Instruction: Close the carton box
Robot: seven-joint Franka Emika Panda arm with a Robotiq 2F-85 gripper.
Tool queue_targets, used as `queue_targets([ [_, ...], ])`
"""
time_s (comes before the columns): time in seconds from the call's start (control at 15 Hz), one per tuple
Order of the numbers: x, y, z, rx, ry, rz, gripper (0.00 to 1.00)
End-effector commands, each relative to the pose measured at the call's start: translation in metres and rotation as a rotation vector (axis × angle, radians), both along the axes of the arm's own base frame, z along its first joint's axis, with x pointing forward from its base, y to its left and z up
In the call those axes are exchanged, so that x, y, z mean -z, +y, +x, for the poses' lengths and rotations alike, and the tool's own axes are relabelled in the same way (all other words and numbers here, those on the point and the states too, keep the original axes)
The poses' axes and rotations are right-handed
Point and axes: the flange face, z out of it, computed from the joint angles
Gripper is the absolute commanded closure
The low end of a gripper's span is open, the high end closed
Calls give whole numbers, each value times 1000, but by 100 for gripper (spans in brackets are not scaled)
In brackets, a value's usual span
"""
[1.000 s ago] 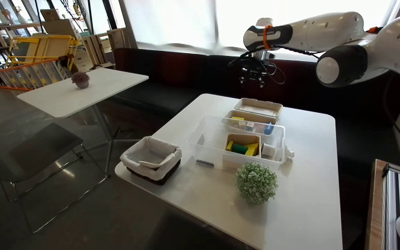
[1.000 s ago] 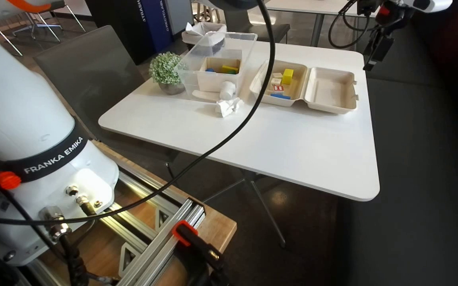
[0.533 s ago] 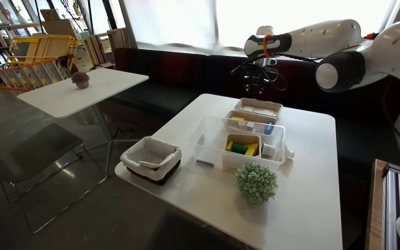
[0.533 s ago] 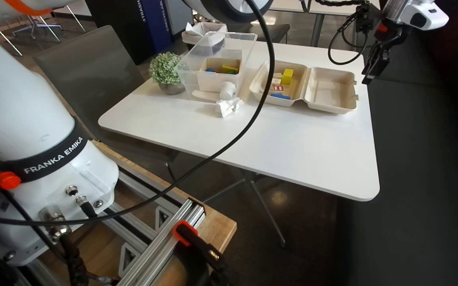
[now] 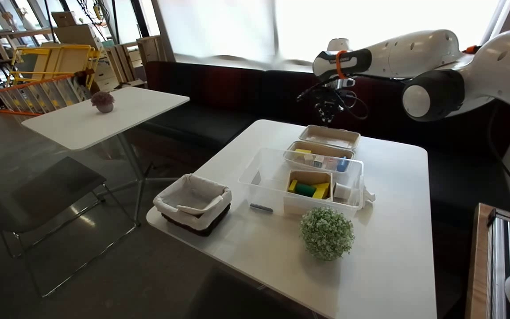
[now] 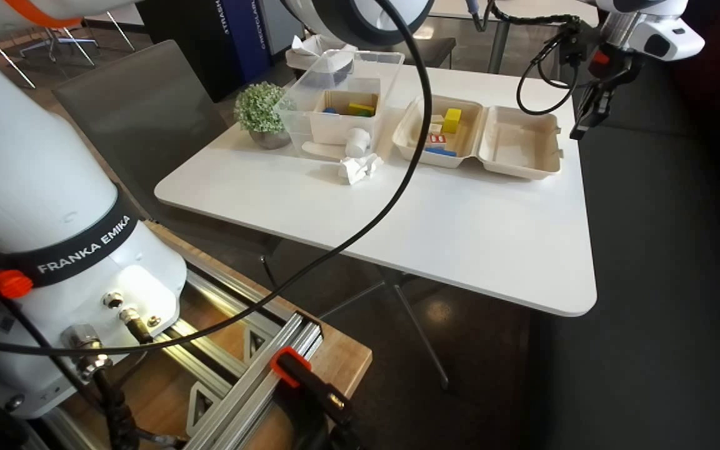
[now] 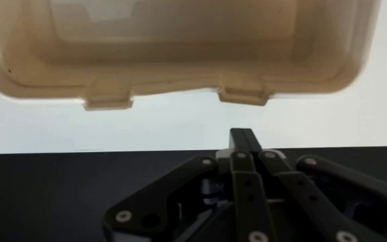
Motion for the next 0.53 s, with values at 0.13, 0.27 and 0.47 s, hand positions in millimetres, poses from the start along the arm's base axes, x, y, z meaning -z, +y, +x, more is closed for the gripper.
queue_targets([
  [0.13,16,-4,-10,-4,51,4,100],
  [0.27,19,-2,-13,-7,73,30,100],
  [0.47,23,5,-18,-11,125,88,100],
])
